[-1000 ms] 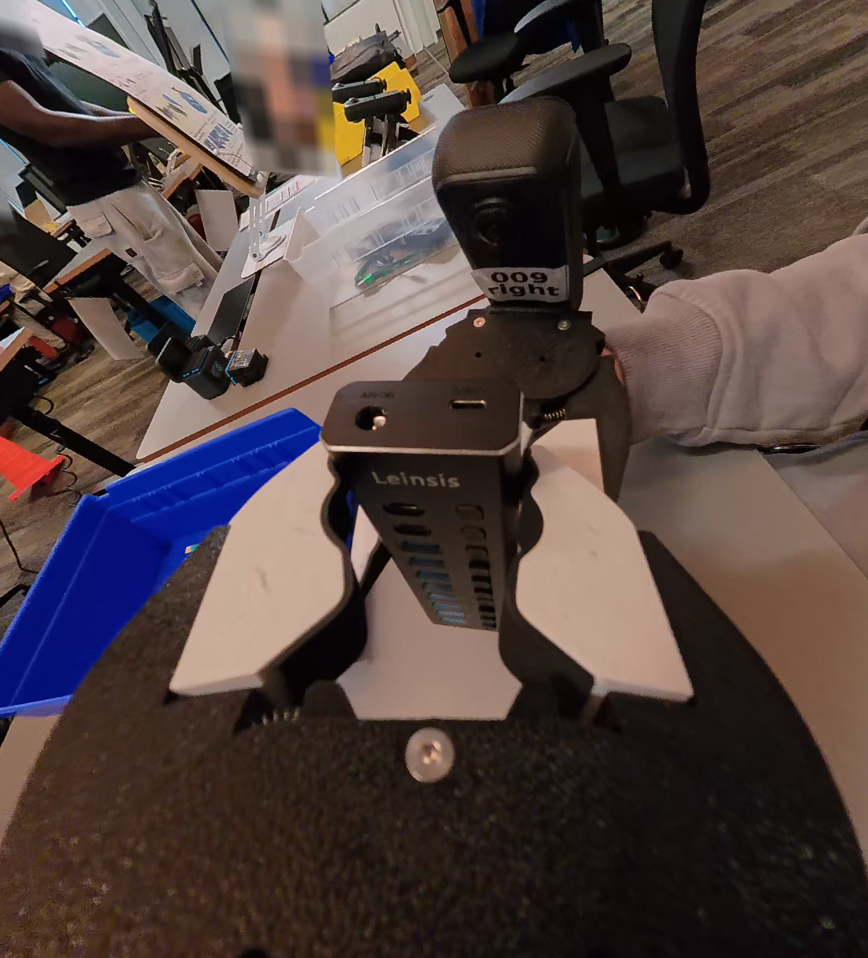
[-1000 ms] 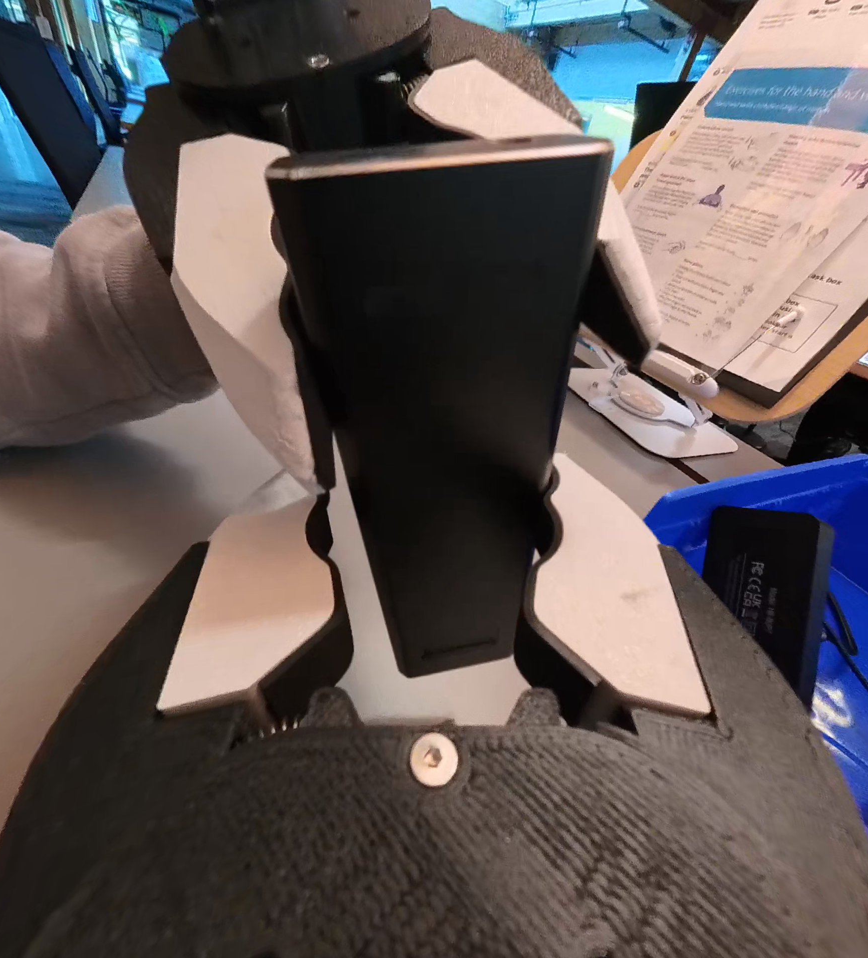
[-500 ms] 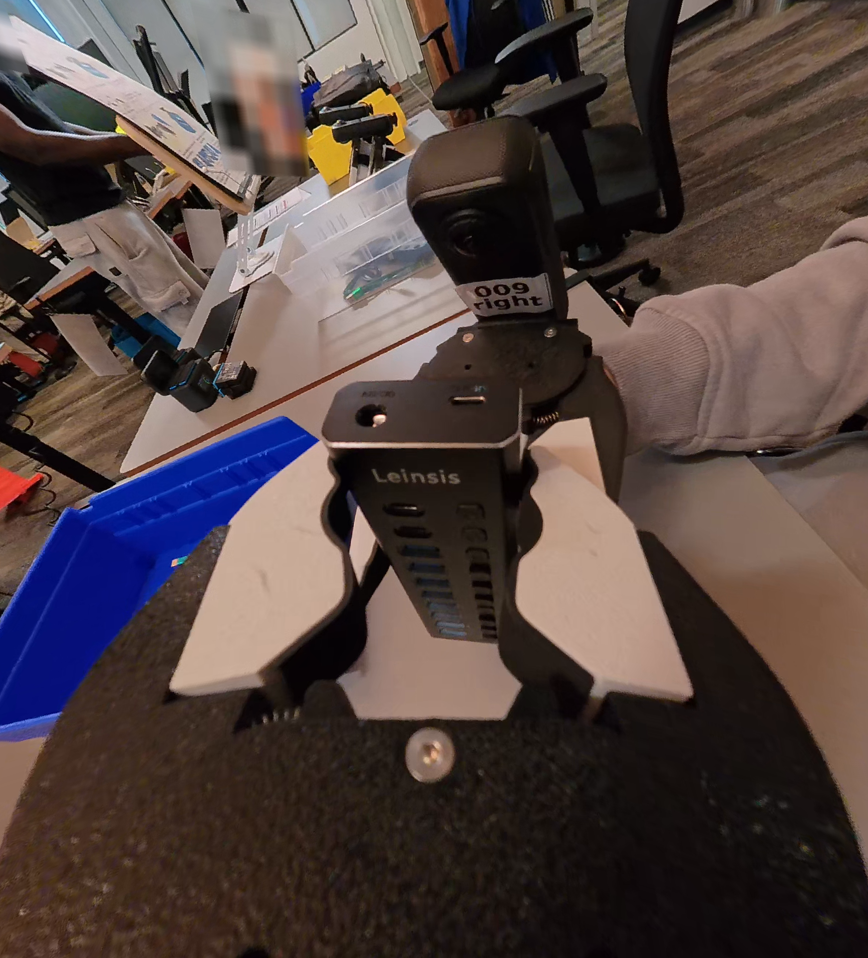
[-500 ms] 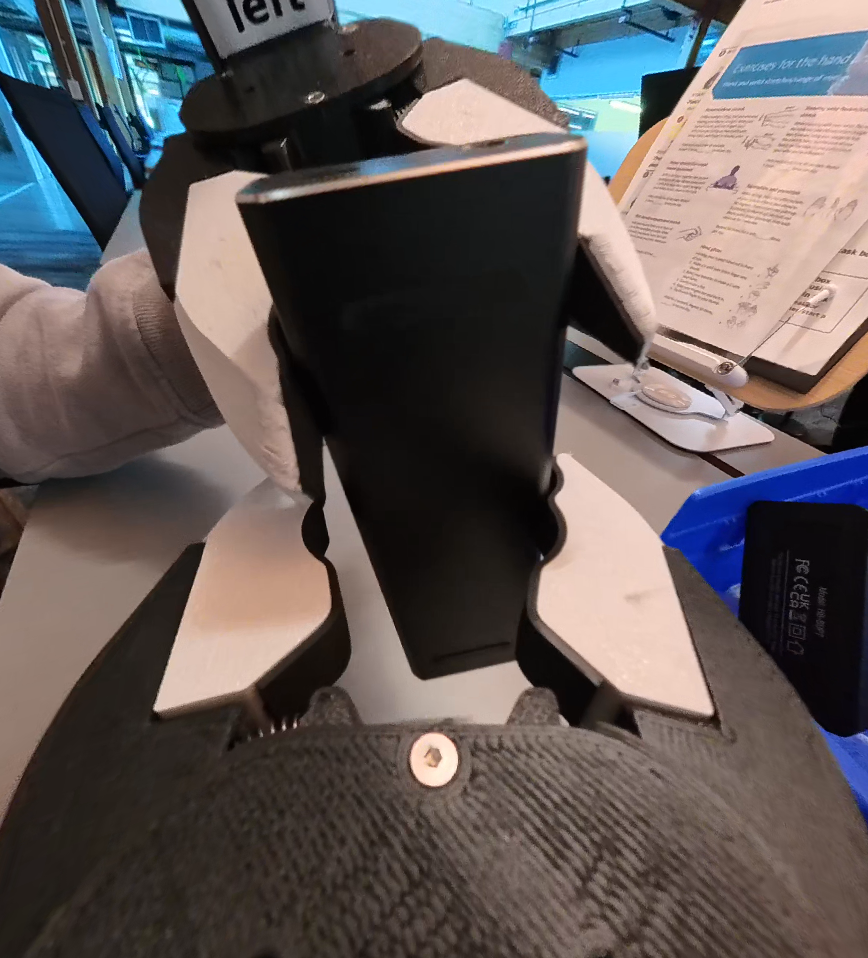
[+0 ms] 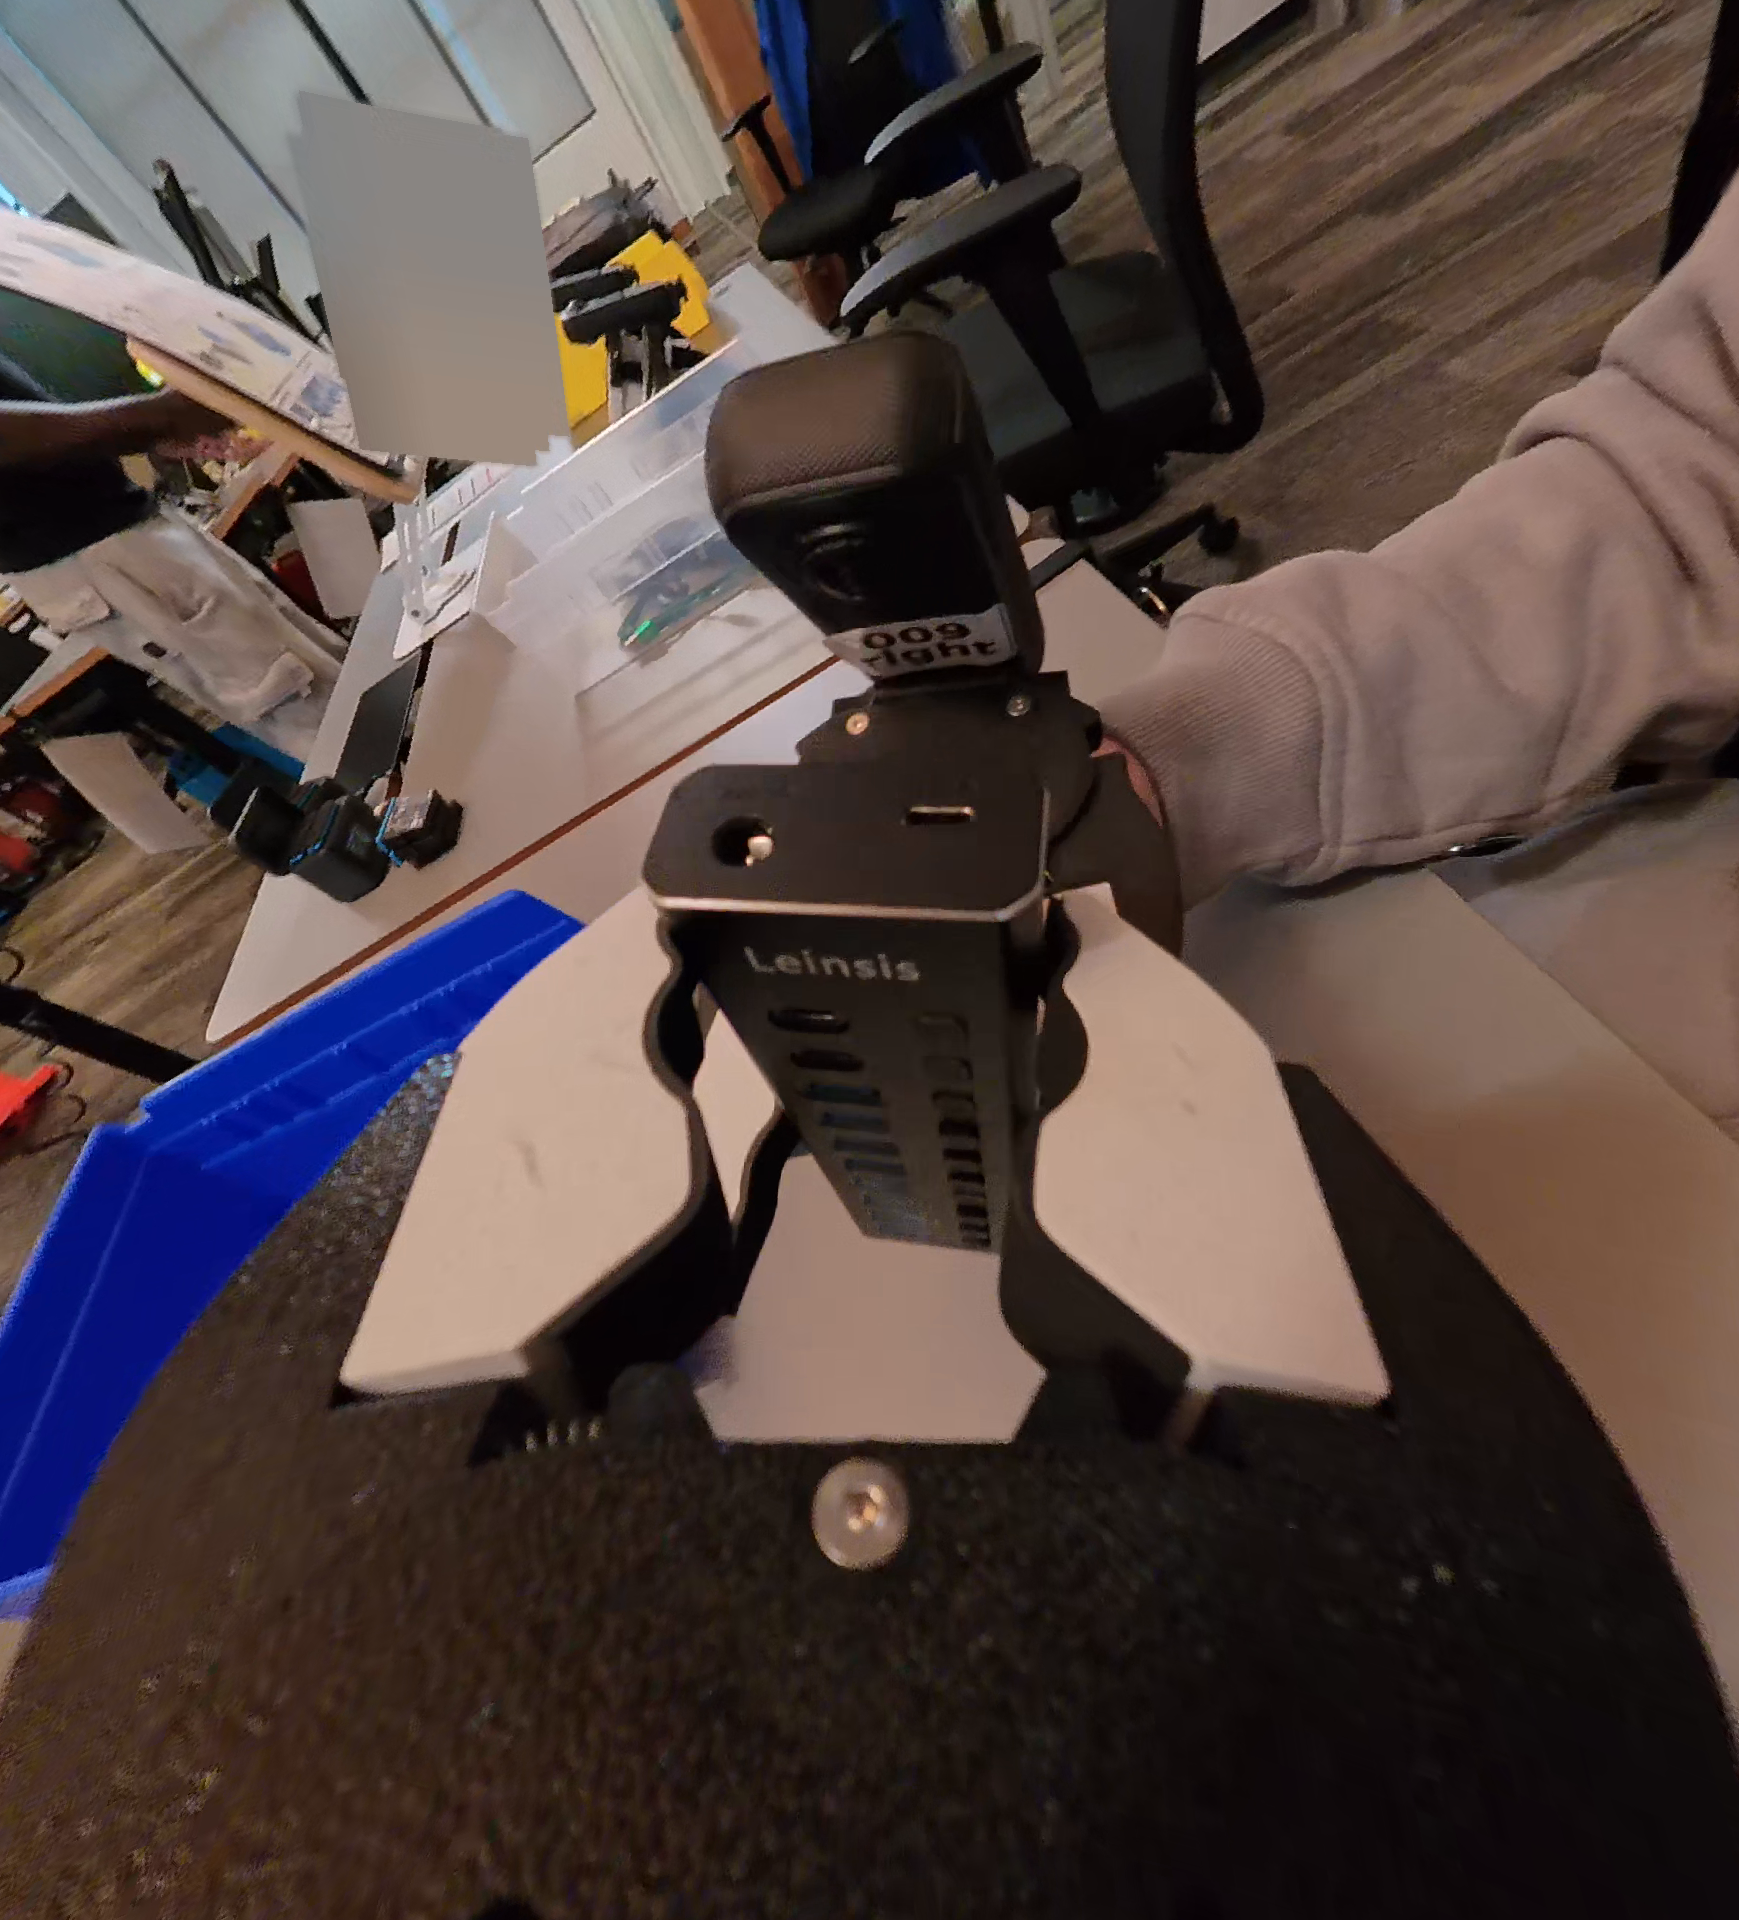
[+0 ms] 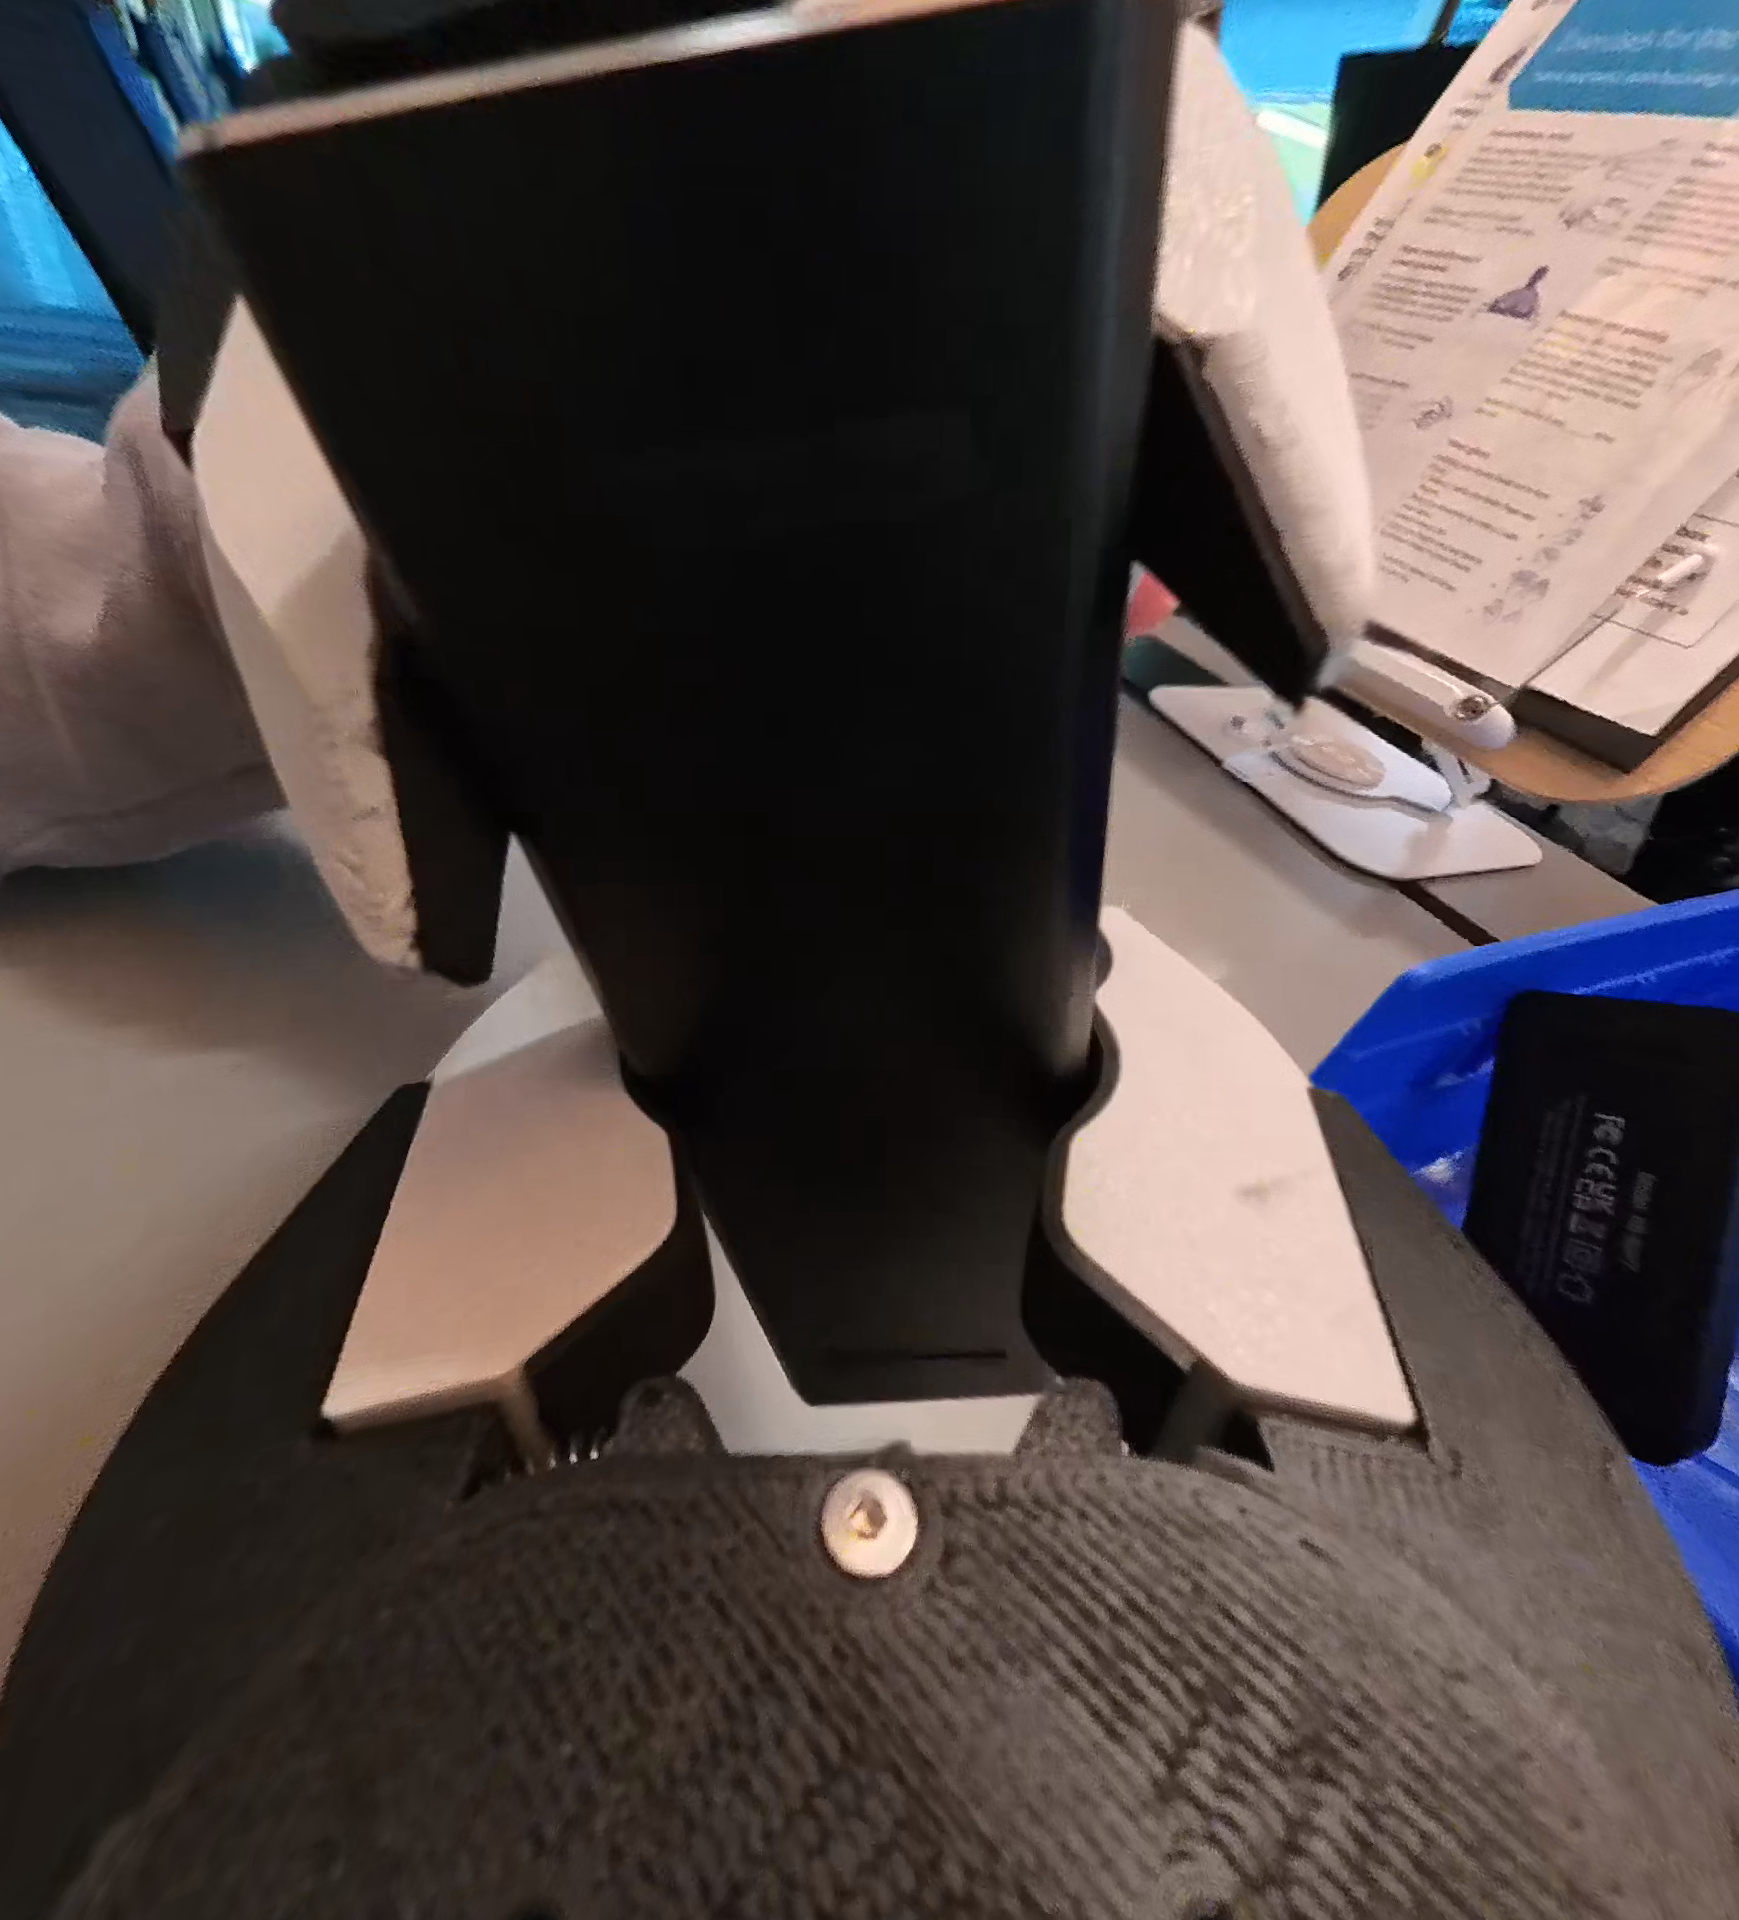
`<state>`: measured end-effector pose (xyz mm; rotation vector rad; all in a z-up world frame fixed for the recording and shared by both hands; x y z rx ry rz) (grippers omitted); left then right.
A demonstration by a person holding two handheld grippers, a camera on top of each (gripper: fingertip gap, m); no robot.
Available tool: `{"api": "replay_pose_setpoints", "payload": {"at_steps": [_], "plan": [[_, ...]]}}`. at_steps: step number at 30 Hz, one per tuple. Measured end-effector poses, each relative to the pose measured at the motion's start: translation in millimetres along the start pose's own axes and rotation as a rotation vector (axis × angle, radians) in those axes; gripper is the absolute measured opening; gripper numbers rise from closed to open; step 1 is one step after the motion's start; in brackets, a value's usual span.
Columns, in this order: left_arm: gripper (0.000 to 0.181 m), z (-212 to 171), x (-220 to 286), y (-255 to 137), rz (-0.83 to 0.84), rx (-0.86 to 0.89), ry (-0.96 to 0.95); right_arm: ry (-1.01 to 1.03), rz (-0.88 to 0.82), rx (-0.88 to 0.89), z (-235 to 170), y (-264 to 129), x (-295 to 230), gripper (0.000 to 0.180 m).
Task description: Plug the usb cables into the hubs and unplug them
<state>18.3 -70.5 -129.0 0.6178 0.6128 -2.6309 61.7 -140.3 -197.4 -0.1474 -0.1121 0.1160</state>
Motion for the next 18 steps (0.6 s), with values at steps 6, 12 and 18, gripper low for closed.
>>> {"api": "replay_pose_setpoints", "payload": {"at_steps": [6, 12, 18], "plan": [[0.063, -5.3, -1.8, 4.1, 0.035, -0.111, 0.0, 0.013, -0.054, 0.0, 1.9, 5.2, 0.4, 0.085], [0.062, -4.9, 0.3, 4.1, 0.001, -0.069, -0.001, -0.043, -0.036, 0.014, 1.1, 1.4, -0.9, 0.073], [0.062, -8.5, 3.2, 1.6, -0.064, -0.036, -0.004, -0.056, 0.003, -0.027, -1.1, 7.3, -6.3, 0.072]]}}
Point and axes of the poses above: each gripper's, where its closed fingertips meet, y out along the fingers, z out of its top, x = y × z across the jaws, the point moved 8 cm from there along -y, back along the fingers, and after that the axes turned 4 degrees about y, right-handed, at the moved point
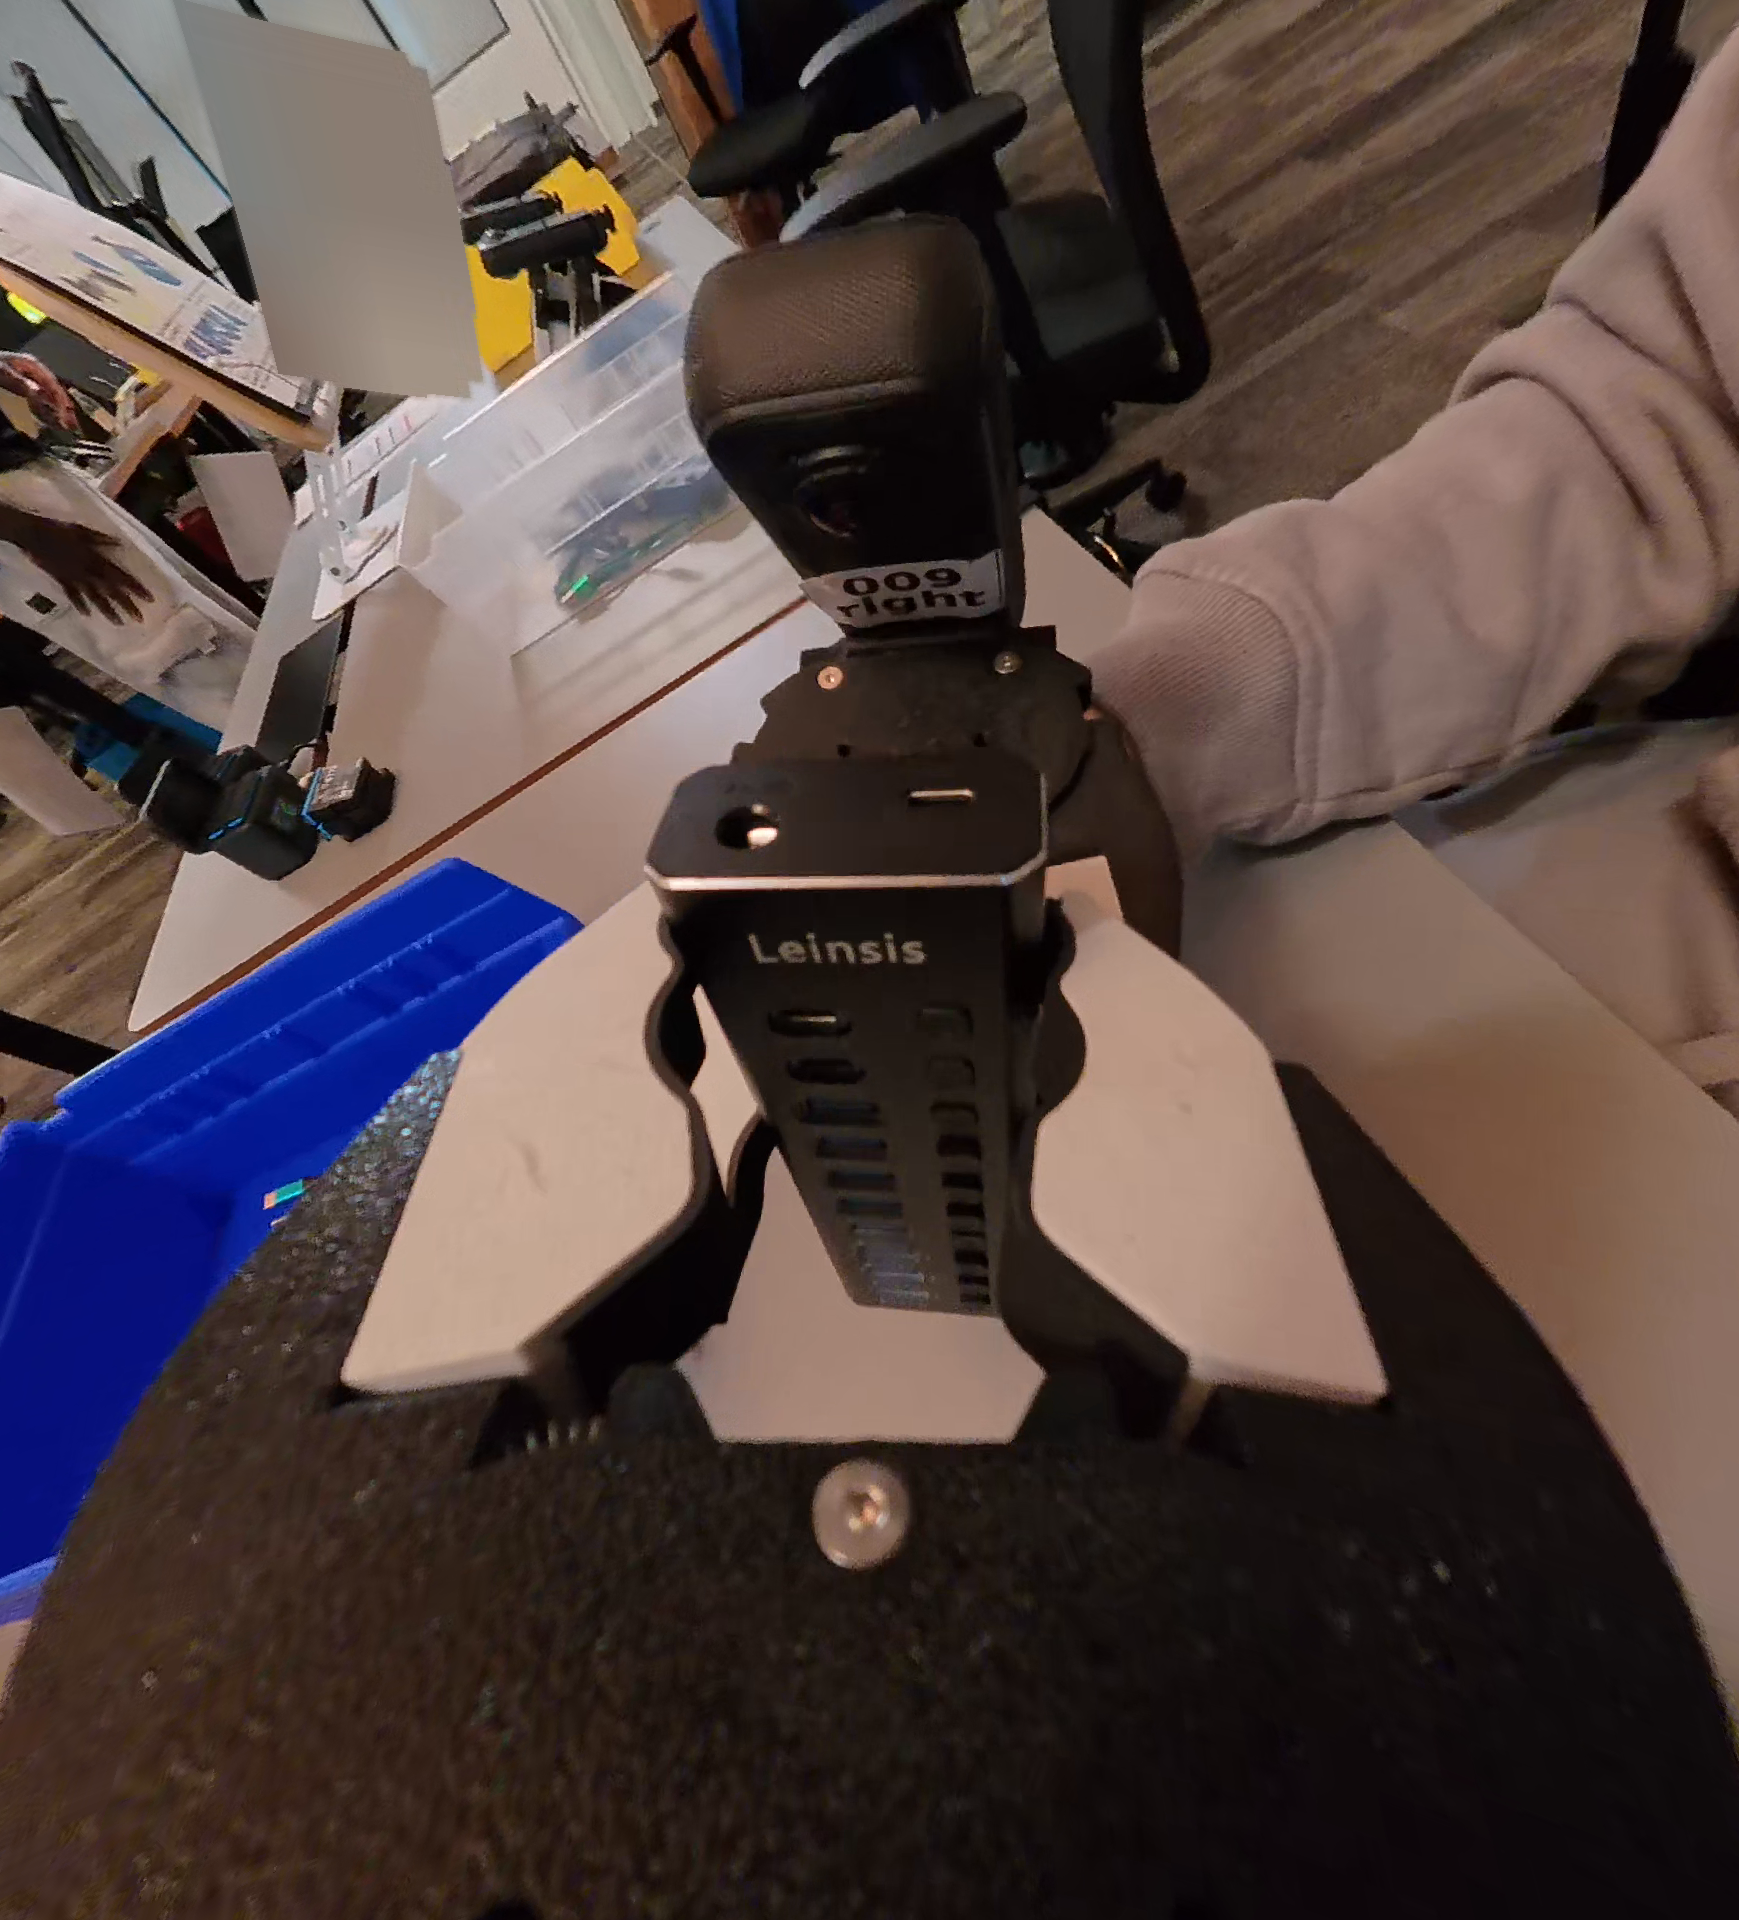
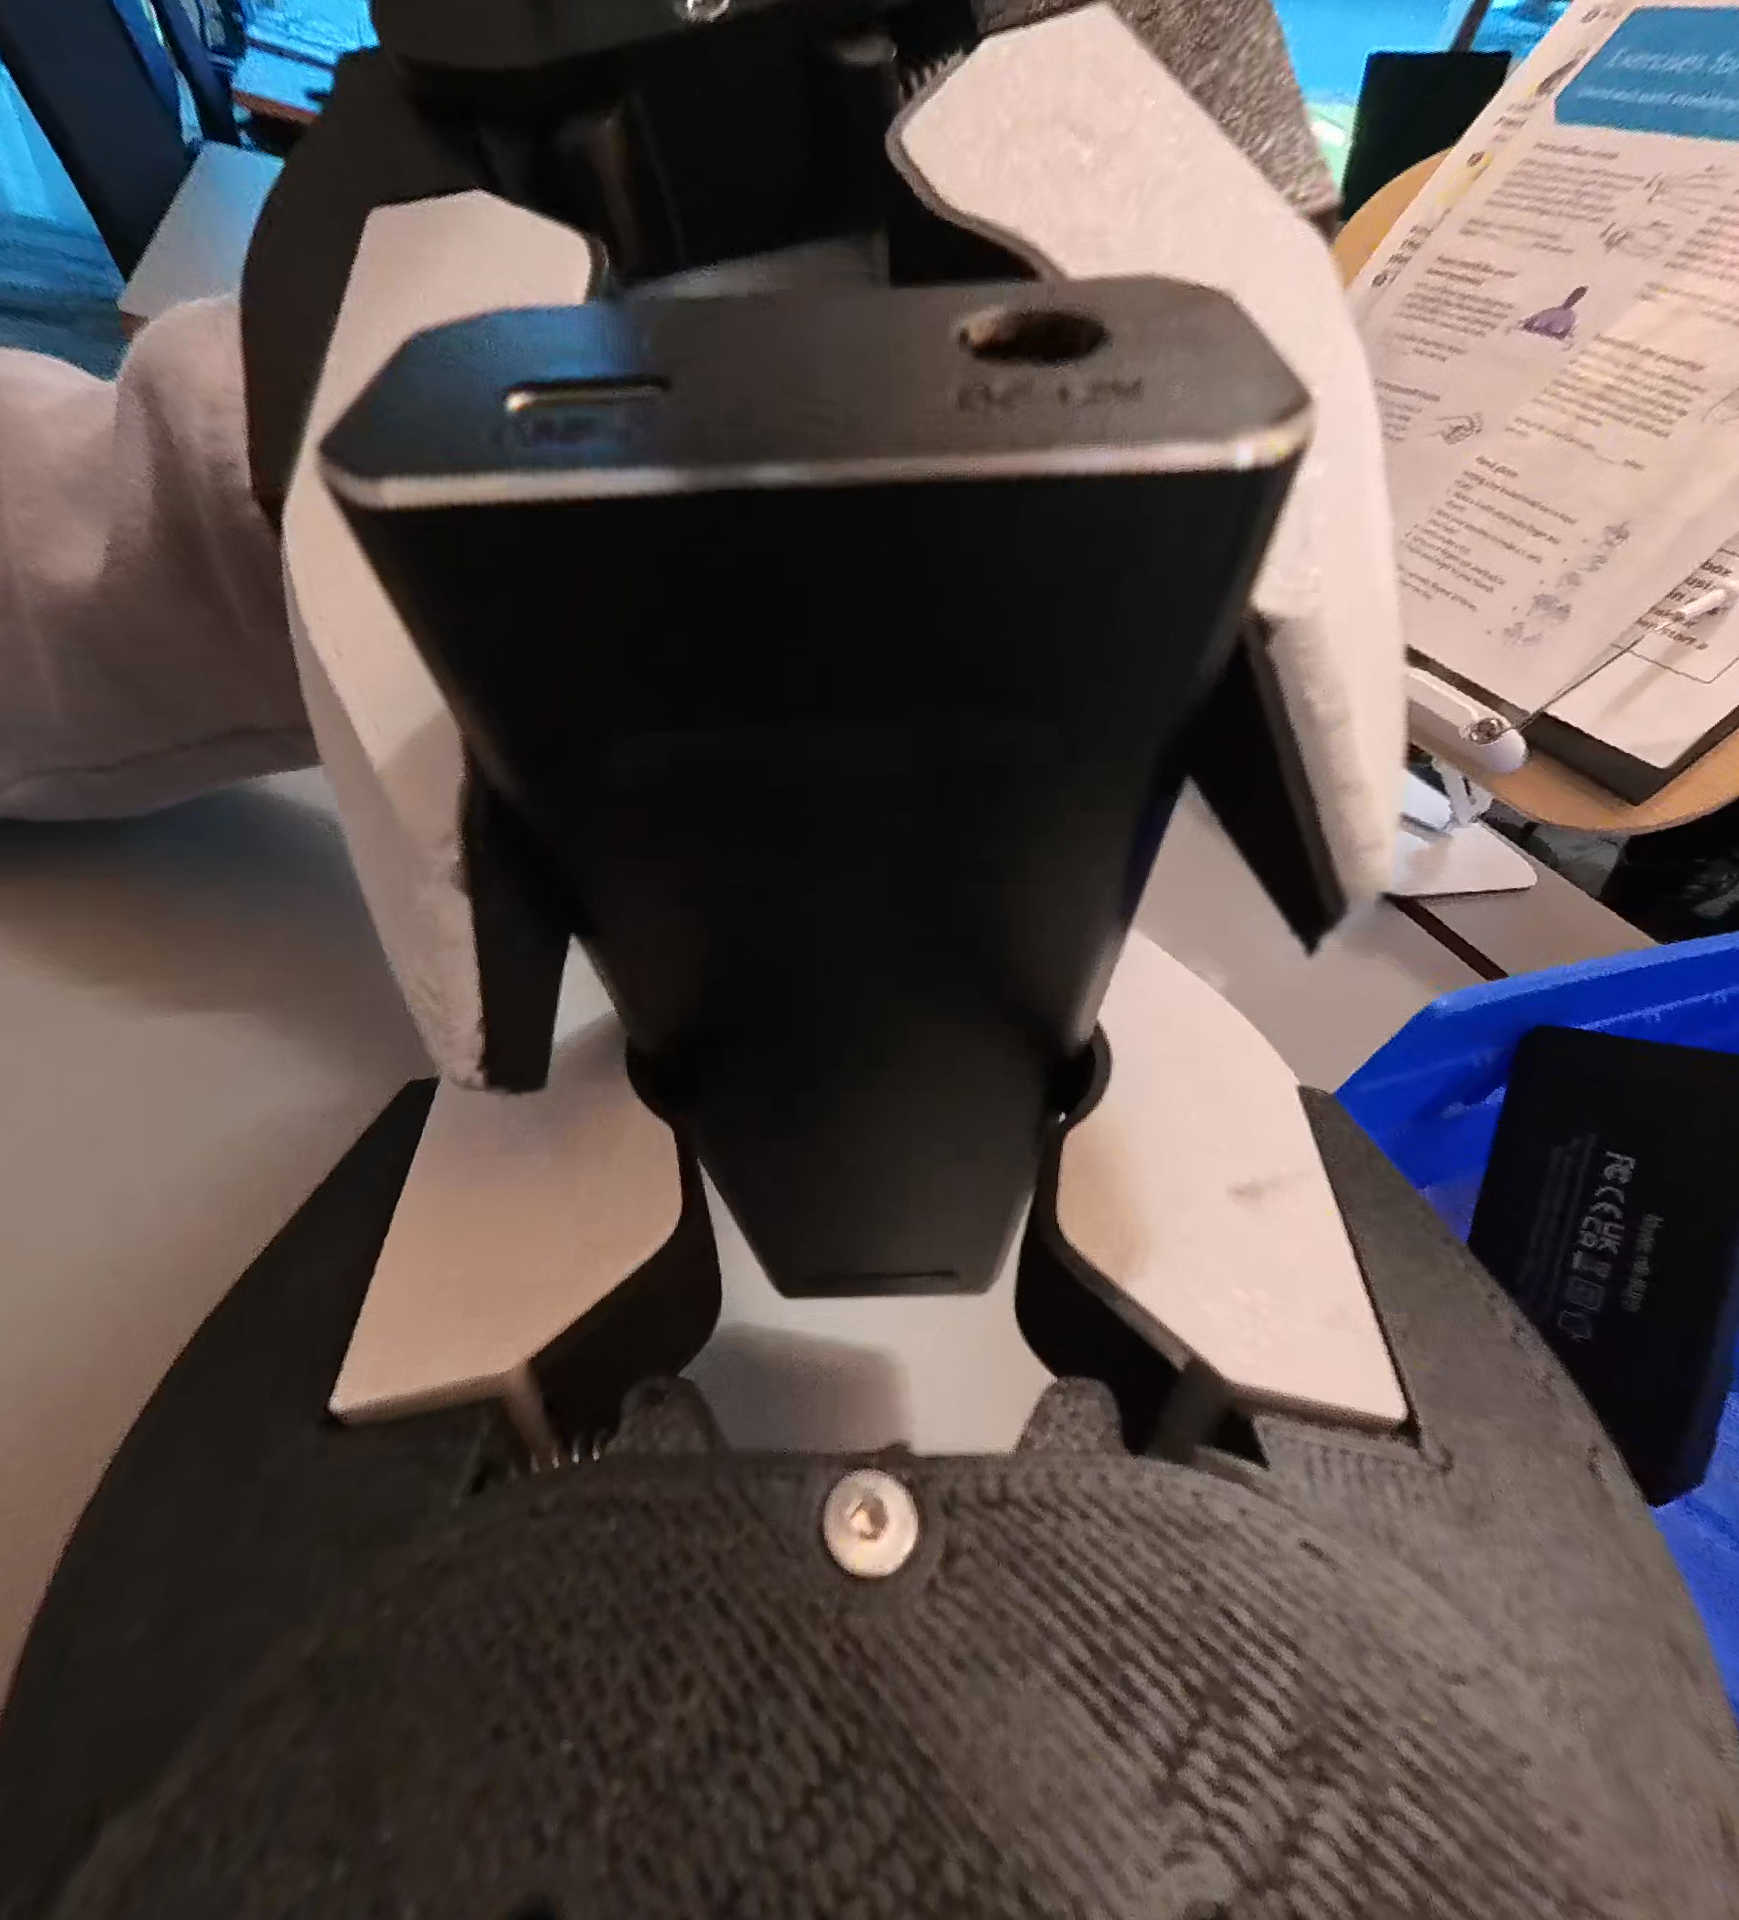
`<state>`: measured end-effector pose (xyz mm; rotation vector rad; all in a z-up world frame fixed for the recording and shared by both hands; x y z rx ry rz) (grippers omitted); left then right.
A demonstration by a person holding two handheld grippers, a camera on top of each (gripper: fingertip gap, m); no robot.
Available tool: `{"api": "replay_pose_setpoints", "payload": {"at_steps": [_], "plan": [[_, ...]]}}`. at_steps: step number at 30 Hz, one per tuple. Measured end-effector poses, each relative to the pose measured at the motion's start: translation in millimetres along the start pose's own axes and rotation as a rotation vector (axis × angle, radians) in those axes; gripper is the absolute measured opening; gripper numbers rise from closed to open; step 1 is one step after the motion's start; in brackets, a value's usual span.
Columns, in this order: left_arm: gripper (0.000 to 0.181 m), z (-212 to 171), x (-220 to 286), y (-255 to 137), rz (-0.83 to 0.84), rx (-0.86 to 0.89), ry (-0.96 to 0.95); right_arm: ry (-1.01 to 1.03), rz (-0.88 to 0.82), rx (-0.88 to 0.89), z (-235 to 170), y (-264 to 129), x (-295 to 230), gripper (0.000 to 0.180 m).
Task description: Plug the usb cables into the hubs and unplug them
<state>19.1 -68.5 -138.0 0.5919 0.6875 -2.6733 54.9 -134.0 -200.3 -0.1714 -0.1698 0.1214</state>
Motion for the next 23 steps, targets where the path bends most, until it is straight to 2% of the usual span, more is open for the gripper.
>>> {"api": "replay_pose_setpoints", "payload": {"at_steps": [4, 7, 11, 14, 20, 23], "plan": [[0.064, -1.9, 2.8, 1.1, -0.017, -0.033, 0.005, 0.007, -0.001, 0.022, -3.1, 3.8, -1.4, 0.073], [0.065, -1.5, -1.2, -0.8, 0.04, -0.045, -0.036, 0.057, -0.023, 0.058, -1.8, 1.2, 4.0, 0.073], [0.071, 4.6, -12.8, -9.6, 0.137, 0.076, -0.146, 0.18, -0.039, 0.122, -1.9, -11.9, 18.9, 0.073], [0.076, 4.4, -24.8, -24.1, 0.213, 0.15, -0.253, 0.262, -0.114, 0.159, -2.9, -28.4, 35.9, 0.073], [0.078, -32.6, -40.6, -41.1, 0.435, 0.043, -0.516, 0.287, -0.292, 0.088, -4.8, -54.3, 55.7, 0.073], [0.075, -48.6, -26.4, -65.3, 0.574, 0.01, -0.631, 0.259, -0.302, 0.059, -2.5, -59.6, 55.0, 0.073]]}}
Point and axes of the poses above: each gripper's, where its closed fingertips meet, y out along the fingers, z out of its top, x = y × z across the jaws, the point moved 8 cm from there along -y, back along the fingers, and after that the axes turned 4 degrees about y, right-handed, at the moved point
